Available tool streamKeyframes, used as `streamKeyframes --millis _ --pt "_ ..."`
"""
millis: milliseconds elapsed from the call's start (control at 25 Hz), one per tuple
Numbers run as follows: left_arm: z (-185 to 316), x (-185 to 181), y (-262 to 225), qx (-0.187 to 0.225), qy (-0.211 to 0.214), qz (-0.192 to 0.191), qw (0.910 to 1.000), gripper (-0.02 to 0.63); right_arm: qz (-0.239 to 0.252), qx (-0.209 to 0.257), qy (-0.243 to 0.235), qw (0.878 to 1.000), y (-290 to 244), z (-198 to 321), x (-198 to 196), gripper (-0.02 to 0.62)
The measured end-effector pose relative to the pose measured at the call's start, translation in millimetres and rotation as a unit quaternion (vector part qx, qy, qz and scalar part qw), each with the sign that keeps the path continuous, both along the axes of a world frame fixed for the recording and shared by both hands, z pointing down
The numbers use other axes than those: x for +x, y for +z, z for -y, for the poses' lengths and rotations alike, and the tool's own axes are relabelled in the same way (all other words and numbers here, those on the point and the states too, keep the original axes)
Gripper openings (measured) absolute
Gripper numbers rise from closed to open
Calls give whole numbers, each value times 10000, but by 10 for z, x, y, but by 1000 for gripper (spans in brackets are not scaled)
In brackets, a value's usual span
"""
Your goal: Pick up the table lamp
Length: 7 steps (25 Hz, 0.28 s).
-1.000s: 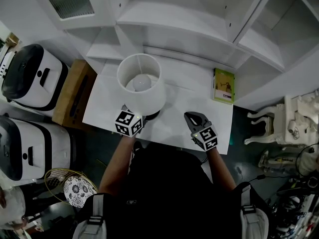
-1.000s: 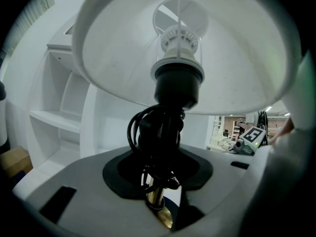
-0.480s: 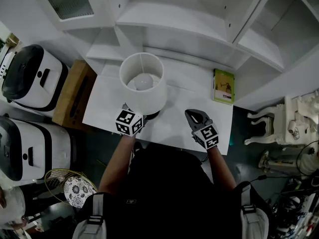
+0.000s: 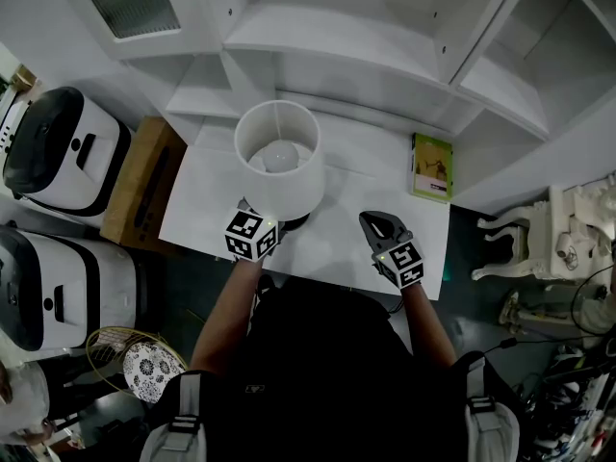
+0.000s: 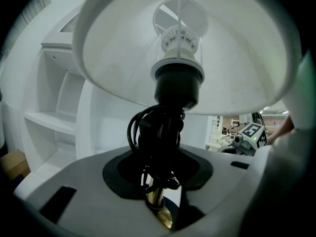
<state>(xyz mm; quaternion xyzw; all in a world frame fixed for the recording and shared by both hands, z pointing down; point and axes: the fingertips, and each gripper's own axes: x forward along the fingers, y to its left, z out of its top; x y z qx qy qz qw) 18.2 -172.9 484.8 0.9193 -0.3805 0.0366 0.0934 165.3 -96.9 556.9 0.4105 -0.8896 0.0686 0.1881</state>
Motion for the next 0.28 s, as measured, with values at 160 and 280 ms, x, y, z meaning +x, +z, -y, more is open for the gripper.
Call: streamKeyframes --millis 160,280 --pt "24 22 -5 5 15 12 10000 140 -11 -13 1 10000 1 20 17 6" --pt "33 25 -11 9 28 14 10000 140 -27 -12 1 10000 -3 31 20 6"
